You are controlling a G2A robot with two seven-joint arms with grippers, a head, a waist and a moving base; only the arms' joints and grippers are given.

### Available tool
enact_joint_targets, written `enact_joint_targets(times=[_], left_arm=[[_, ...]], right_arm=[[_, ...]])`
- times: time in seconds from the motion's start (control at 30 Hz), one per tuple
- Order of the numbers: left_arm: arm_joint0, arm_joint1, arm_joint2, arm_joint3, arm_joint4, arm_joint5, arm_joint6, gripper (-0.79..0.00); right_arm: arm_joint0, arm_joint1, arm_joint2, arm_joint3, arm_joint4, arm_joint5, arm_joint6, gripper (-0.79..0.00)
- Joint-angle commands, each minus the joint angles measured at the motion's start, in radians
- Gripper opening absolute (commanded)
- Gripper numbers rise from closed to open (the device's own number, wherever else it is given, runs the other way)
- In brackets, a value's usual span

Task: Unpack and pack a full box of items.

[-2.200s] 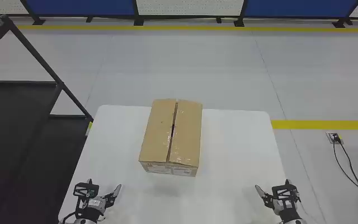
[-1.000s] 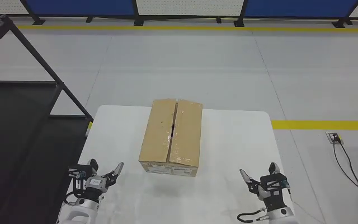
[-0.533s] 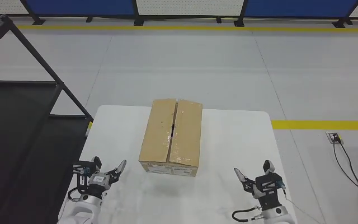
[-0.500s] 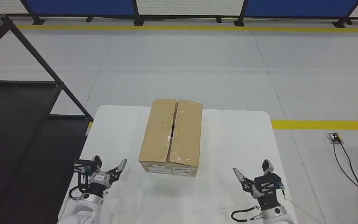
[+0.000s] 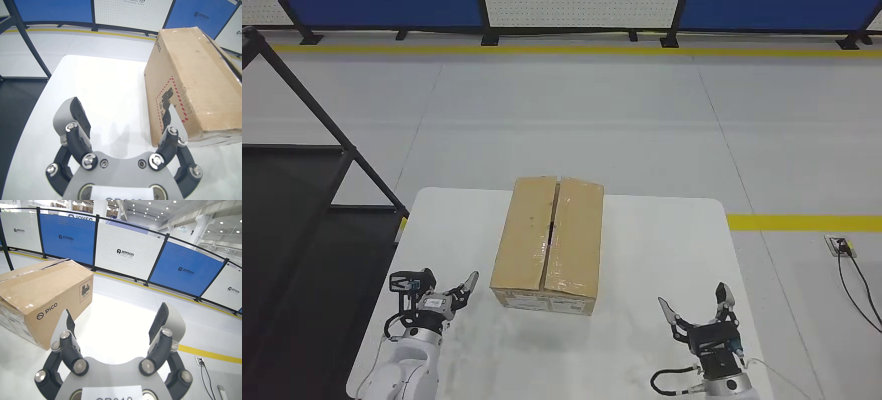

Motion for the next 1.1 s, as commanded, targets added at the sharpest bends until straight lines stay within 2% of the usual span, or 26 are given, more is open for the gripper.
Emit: enact_joint_targets(times=[0.0, 0.1, 0.43, 0.77, 1.07], left_arm=[[0.0, 0.0, 0.0, 0.0, 0.0, 0.0, 0.0, 0.0], [-0.013, -0.002, 0.005, 0.011, -0.006, 0.005, -0.009, 0.0], [-0.102, -0.019, 0.099, 0.087, 0.073, 0.036, -0.041, 0.0], [-0.117, -0.03, 0.143, 0.107, 0.084, 0.02, -0.049, 0.0], [-0.112, -0.036, 0.166, 0.095, 0.092, -0.012, -0.056, 0.0]], right_arm=[[0.0, 0.0, 0.0, 0.0, 0.0, 0.0, 0.0, 0.0], [0.007, 0.0, -0.007, 0.005, -0.034, -0.009, 0.008, 0.0], [0.079, -0.009, -0.058, 0.079, -0.121, -0.037, -0.016, 0.0], [0.094, -0.016, -0.098, 0.115, -0.468, 0.146, 0.04, 0.0], [0.094, -0.016, -0.098, 0.115, -0.468, 0.146, 0.04, 0.0]])
